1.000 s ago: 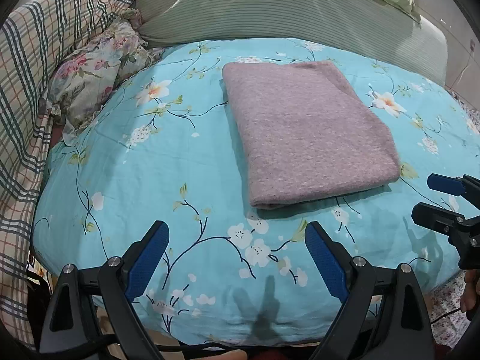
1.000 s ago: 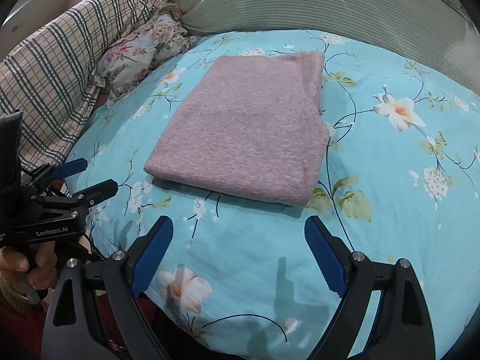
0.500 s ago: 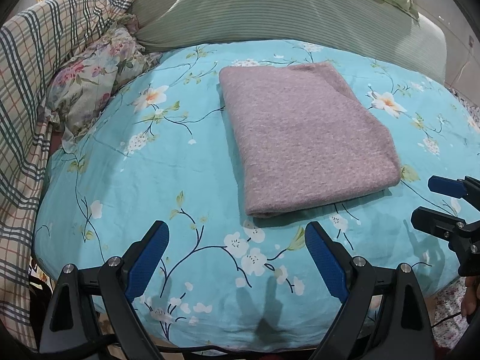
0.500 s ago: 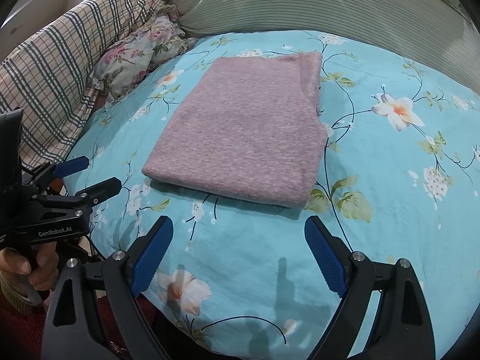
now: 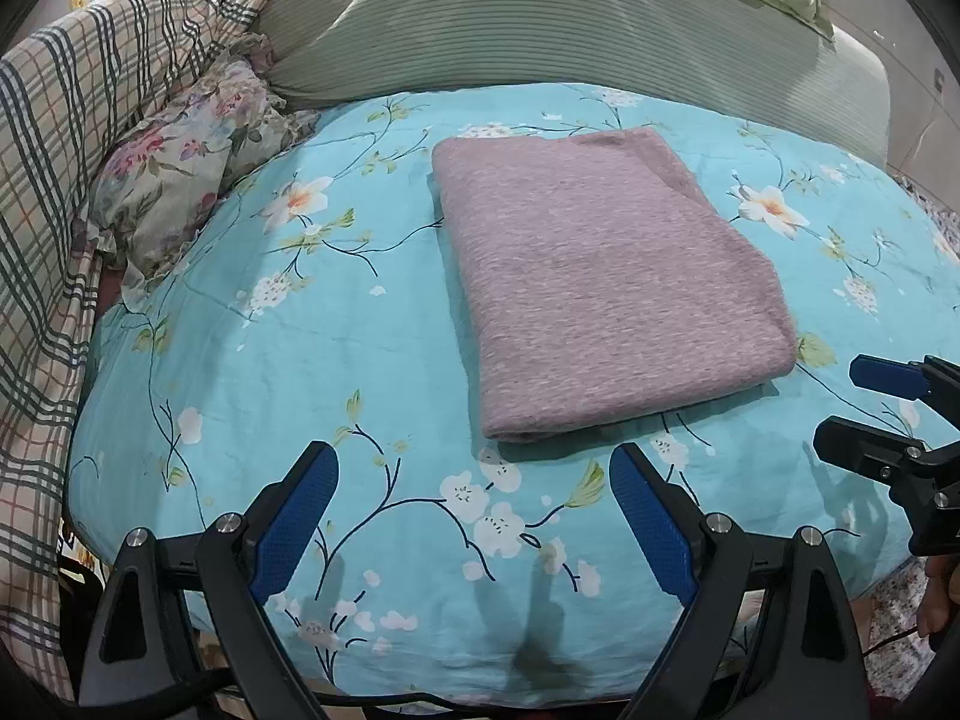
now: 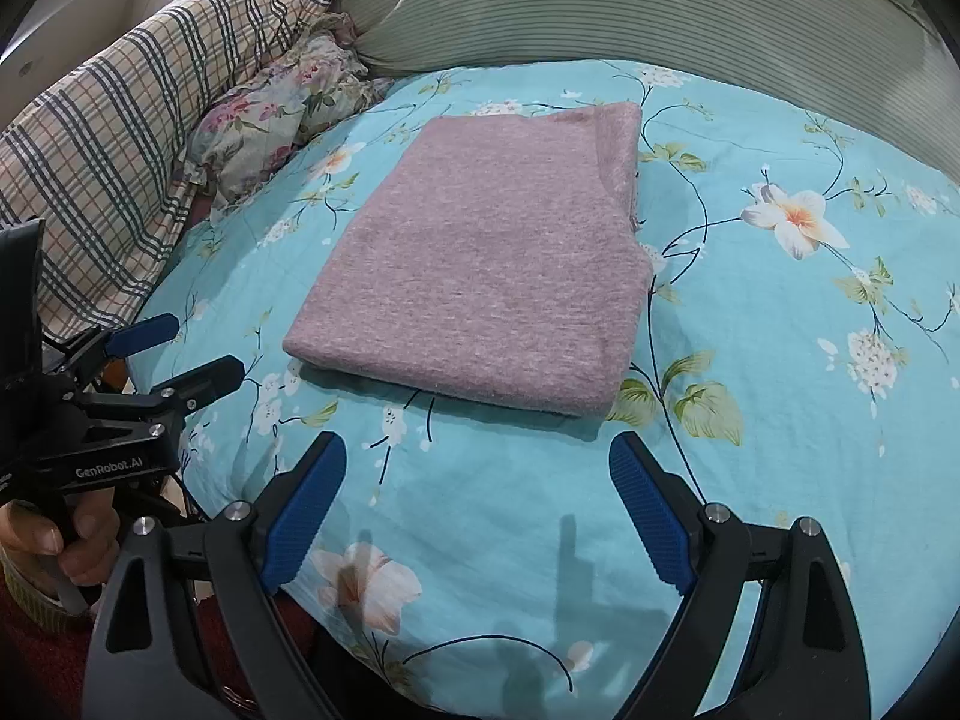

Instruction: Fold small clothes

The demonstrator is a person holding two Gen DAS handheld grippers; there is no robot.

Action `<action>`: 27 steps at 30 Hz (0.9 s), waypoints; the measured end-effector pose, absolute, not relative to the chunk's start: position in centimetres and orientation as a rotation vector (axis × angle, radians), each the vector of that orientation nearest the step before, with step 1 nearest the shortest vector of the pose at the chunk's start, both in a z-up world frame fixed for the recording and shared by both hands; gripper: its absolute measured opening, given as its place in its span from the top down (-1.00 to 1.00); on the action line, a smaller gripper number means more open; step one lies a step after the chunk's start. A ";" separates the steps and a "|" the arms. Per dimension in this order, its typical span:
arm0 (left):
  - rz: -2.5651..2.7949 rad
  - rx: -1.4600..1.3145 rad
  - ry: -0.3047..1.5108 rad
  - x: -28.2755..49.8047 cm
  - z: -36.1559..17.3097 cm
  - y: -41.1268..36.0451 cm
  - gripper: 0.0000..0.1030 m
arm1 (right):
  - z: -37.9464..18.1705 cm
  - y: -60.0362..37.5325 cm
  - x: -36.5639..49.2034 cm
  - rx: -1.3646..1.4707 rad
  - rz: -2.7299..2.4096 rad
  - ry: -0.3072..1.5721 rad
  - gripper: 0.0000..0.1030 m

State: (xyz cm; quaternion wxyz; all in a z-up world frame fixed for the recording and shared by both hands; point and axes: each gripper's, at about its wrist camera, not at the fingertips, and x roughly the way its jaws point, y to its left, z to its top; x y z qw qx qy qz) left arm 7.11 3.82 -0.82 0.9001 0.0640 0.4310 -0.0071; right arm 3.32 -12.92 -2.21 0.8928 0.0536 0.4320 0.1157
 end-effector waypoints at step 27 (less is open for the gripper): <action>-0.017 0.141 0.881 7.0 -0.6 3.9 -0.80 | -2.0 -12.8 3.3 0.118 0.236 0.892 -0.74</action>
